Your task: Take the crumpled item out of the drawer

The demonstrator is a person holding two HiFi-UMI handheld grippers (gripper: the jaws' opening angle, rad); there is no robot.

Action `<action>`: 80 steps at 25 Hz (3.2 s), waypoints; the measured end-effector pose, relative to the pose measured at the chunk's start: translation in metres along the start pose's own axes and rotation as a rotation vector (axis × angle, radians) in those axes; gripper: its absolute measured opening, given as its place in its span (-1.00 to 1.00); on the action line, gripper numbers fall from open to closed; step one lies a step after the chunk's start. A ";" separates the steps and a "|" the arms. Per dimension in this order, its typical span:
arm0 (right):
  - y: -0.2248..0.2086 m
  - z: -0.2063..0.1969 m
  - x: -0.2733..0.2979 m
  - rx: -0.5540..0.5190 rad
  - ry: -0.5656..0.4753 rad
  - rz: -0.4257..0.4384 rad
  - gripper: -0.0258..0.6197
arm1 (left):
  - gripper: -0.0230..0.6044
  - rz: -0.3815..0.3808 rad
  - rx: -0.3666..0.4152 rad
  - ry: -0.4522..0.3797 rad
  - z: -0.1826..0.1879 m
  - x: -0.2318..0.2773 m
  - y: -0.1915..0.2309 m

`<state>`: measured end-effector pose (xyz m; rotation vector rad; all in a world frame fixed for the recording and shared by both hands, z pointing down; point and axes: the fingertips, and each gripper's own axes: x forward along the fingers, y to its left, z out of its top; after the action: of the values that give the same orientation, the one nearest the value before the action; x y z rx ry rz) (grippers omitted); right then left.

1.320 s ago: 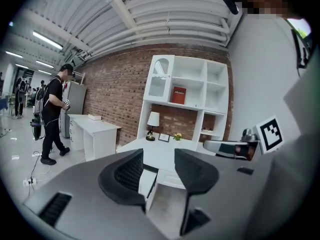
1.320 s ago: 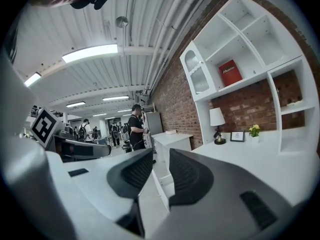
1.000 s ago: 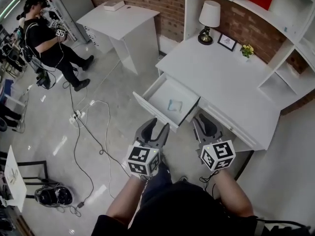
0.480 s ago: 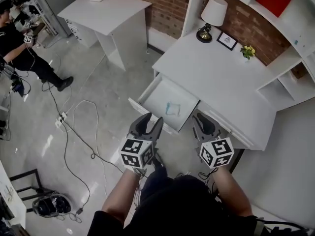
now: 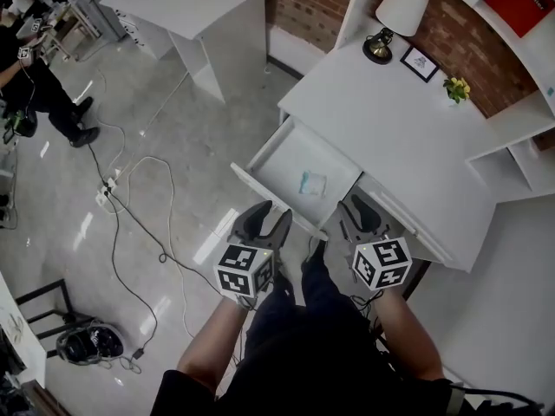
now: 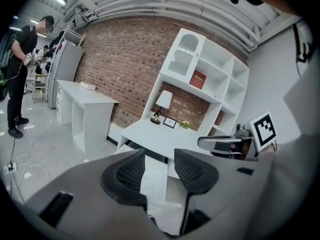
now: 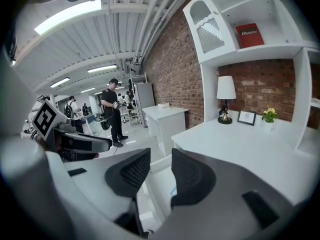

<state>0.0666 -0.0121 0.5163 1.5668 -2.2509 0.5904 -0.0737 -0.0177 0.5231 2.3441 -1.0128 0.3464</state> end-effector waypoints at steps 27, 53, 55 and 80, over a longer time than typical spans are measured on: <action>-0.070 -0.133 0.173 -0.203 0.364 0.301 -0.55 | -0.37 0.277 -0.089 0.134 -0.025 0.112 0.045; -0.076 -0.314 0.275 -0.701 0.851 0.333 -0.58 | -0.37 0.190 -0.127 0.226 -0.082 0.166 0.133; -0.074 -0.318 0.278 -0.739 0.868 0.339 -0.59 | -0.37 0.190 -0.135 0.223 -0.081 0.164 0.135; -0.057 -0.166 0.232 -0.461 0.544 0.236 -0.91 | -0.37 0.195 -0.081 0.092 -0.002 0.121 0.097</action>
<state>0.0477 -0.1303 0.7817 0.8064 -1.9678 0.4430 -0.0620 -0.1416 0.6151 2.1422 -1.1906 0.4744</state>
